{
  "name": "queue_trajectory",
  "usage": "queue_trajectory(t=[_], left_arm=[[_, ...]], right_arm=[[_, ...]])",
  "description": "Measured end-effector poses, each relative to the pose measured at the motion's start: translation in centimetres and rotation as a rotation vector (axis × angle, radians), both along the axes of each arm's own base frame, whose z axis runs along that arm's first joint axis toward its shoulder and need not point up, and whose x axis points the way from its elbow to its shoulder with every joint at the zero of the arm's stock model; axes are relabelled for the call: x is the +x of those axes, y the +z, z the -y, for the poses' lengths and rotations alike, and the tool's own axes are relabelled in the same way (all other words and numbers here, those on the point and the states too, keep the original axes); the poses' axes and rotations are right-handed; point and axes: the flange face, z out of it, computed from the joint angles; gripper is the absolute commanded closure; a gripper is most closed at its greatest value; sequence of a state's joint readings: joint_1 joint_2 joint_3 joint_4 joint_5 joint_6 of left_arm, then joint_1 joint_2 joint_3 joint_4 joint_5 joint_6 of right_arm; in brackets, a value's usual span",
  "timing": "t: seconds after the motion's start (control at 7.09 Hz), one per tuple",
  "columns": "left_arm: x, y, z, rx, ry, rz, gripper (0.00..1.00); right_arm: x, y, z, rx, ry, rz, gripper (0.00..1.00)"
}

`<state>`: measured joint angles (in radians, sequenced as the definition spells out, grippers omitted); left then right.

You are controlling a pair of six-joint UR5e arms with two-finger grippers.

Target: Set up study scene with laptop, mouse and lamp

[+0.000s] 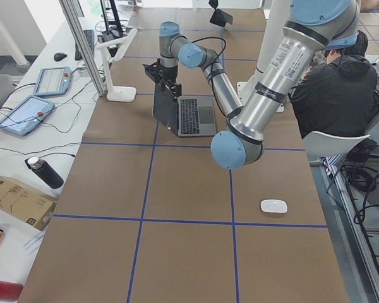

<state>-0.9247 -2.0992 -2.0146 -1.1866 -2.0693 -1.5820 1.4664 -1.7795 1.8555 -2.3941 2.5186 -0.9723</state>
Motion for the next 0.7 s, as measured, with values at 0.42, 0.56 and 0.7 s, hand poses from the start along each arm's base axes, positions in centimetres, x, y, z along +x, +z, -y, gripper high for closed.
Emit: queue_trajectory(t=[0.42,0.56,0.7], left_arm=[[-0.6,1.7,0.1,0.084,0.098,0.043,0.0],[-1.1,3.0,-0.1,0.126,0.161,0.064,0.0],[-2.1,4.9,-0.6,0.179,0.242,0.089,0.0]], right_arm=[[-0.9,-8.5,3.3,-0.057,0.126,-0.067,1.0],[-1.8,-10.5,4.1,-0.078,0.163,-0.06,1.0],[-2.9,-13.0,4.8,-0.103,0.196,-0.063,1.0]])
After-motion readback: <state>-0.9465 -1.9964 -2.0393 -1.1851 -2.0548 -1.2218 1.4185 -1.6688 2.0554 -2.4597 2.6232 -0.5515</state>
